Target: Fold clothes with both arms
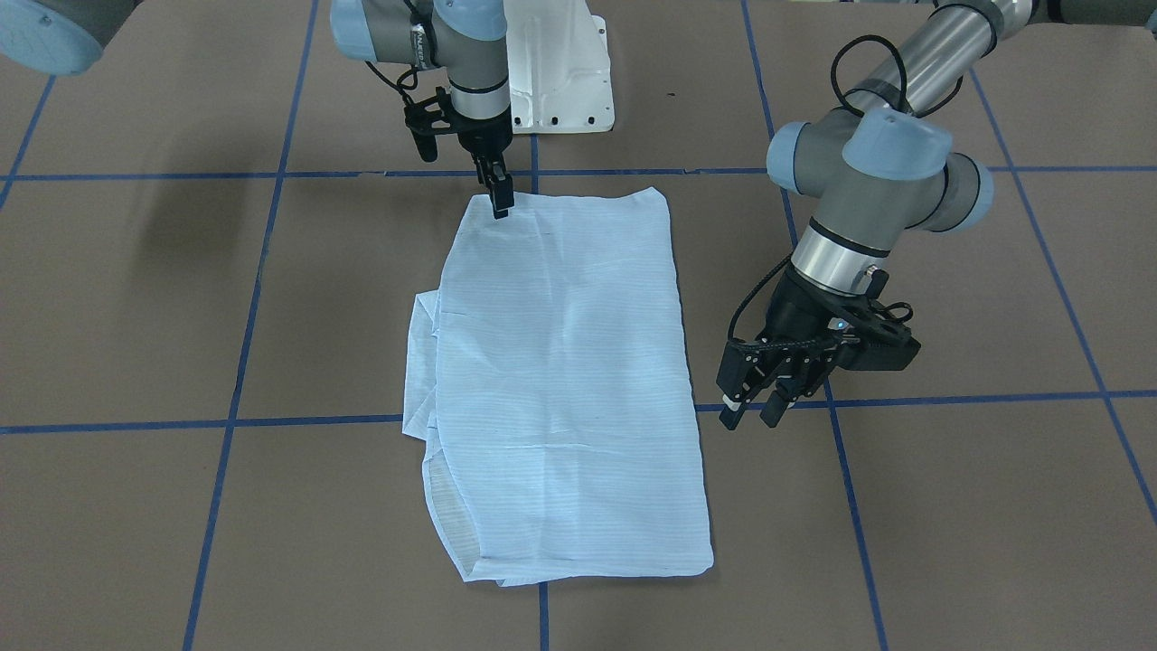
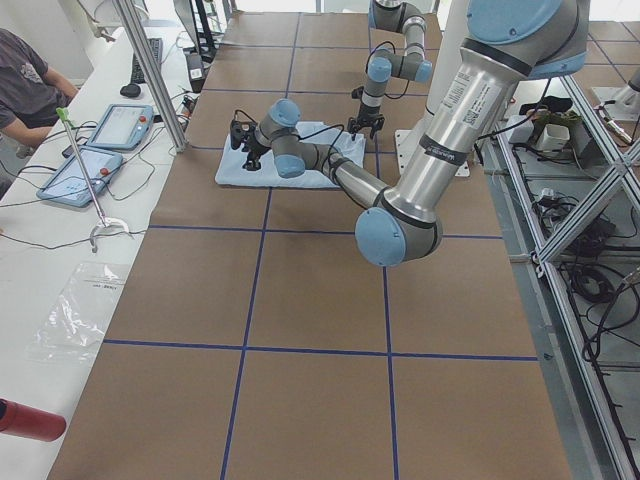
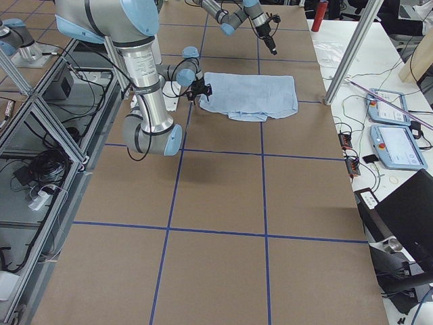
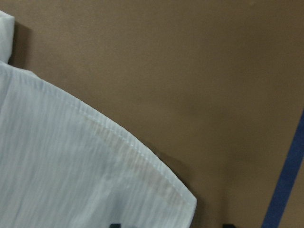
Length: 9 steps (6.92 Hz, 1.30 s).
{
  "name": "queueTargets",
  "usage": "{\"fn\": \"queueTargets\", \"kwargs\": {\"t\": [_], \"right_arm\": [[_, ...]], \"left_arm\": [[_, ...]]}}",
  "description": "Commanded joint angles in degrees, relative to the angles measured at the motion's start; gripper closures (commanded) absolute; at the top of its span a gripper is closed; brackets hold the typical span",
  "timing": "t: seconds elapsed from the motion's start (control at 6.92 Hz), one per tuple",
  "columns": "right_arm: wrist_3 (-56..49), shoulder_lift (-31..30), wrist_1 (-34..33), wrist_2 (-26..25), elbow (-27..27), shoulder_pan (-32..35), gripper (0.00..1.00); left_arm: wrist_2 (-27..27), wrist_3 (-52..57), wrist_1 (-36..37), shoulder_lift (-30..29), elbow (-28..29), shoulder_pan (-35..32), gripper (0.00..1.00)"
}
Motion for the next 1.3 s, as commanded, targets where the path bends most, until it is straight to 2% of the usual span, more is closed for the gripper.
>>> {"fn": "queueTargets", "kwargs": {"t": [0.0, 0.14, 0.29, 1.16], "right_arm": [[0.1, 0.0, 0.0, 0.0, -0.1, 0.0, 0.63], [0.0, 0.0, 0.0, 0.1, 0.0, 0.0, 0.96], [-0.9, -0.1, 0.1, 0.2, 0.0, 0.7, 1.00], [-0.2, 0.0, 2.8, 1.1, 0.7, 1.4, 1.00]], "left_arm": [[0.4, 0.0, 0.0, 0.1, -0.1, 0.0, 0.36], [0.4, 0.0, 0.0, 0.1, -0.3, 0.0, 0.36], [0.4, -0.1, 0.0, 0.2, -0.5, 0.1, 0.36], [0.4, -0.4, 0.0, 2.2, -2.6, 0.4, 0.36]]}}
